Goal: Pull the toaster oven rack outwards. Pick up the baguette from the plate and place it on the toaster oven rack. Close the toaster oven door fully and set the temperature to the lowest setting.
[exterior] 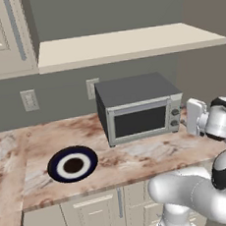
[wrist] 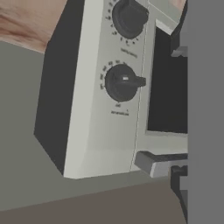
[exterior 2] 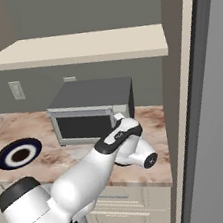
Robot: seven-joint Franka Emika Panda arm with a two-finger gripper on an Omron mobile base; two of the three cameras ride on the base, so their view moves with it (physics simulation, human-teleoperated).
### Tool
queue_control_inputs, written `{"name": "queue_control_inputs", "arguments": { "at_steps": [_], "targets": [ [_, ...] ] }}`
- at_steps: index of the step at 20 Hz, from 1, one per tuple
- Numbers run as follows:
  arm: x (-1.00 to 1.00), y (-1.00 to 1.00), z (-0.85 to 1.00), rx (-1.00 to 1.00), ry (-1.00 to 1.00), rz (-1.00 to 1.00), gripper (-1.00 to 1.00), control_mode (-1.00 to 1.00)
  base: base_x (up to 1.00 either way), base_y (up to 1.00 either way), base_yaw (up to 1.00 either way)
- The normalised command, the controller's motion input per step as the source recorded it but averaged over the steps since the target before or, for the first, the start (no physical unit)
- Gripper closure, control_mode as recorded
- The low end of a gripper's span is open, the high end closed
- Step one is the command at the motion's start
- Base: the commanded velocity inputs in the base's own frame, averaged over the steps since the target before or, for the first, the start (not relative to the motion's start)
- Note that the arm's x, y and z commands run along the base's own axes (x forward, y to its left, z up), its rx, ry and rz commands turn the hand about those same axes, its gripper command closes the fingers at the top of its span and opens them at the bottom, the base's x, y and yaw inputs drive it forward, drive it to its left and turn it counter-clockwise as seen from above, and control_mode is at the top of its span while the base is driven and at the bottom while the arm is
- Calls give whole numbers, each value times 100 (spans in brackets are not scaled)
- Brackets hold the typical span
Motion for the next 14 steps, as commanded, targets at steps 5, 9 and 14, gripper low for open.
{"name": "queue_control_inputs", "arguments": {
  "at_steps": [5,9,14],
  "targets": [
    [18,-3,-15,1,0,0,-100,-100,0,0,0],
    [24,0,-14,1,0,0,-100,-100,0,0,0],
    [29,-4,-9,1,0,0,-100,-100,0,0,0]
  ]
}}
